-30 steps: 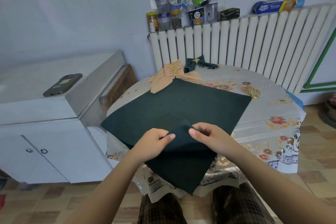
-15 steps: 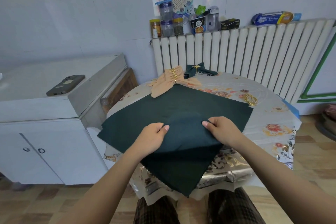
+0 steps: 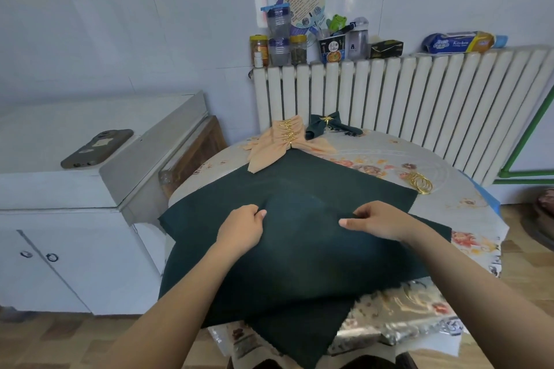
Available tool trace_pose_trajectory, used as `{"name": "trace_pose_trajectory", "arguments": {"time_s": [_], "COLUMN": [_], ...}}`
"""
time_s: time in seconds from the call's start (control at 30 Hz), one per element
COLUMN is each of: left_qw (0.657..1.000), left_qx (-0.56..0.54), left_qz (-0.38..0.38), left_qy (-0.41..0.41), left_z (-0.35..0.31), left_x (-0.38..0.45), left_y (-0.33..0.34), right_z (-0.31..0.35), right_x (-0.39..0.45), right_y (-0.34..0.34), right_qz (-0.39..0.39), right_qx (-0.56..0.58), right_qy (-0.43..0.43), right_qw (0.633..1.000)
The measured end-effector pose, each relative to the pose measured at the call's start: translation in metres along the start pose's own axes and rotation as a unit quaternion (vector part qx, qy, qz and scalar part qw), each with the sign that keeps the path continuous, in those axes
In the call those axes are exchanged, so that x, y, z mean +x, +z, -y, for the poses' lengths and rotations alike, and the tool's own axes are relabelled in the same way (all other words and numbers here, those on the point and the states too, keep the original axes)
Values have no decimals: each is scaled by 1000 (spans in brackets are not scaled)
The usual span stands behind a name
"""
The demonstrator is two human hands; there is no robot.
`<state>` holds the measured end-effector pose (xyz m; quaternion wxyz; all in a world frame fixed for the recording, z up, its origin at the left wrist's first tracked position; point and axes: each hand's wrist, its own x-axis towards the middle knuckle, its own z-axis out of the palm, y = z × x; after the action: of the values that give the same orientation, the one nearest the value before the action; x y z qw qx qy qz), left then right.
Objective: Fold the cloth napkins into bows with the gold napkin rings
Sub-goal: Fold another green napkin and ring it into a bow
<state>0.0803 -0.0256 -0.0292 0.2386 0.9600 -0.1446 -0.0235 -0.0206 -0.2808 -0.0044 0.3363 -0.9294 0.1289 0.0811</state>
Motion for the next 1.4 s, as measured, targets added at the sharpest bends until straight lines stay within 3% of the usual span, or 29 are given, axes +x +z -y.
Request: {"name": "trace_pose_trajectory", "arguments": {"time_s": [0.17, 0.3, 0.63, 0.83, 1.13, 1.27, 1.4], "left_qw": [997, 996, 984, 992, 982, 984, 988], "left_qx": [47, 17, 91, 13, -66, -49, -48], "left_qz": [-37, -66, -143, -122, -131, -125, -98], "left_qy": [-42, -64, -53, -20, 117, 116, 107], "left_z": [15, 27, 70, 60, 2, -19, -34], "left_x": [49, 99, 162, 162, 129, 131, 140], "left_y": [9, 21, 56, 57, 90, 103, 107], "right_z": [-14, -12, -16, -11, -62, -79, -77], "right_x": [51, 111, 180, 164, 61, 56, 66], "right_y": [6, 19, 50, 46, 33, 25, 25], "right_qz": [-46, -99, -169, -166, -213, -221, -230], "right_qx": [-43, -70, -212, -231, -252, -261, -202], "right_qy": [36, 43, -34, -21, 50, 66, 84], "right_qw": [997, 992, 962, 958, 943, 937, 948]}}
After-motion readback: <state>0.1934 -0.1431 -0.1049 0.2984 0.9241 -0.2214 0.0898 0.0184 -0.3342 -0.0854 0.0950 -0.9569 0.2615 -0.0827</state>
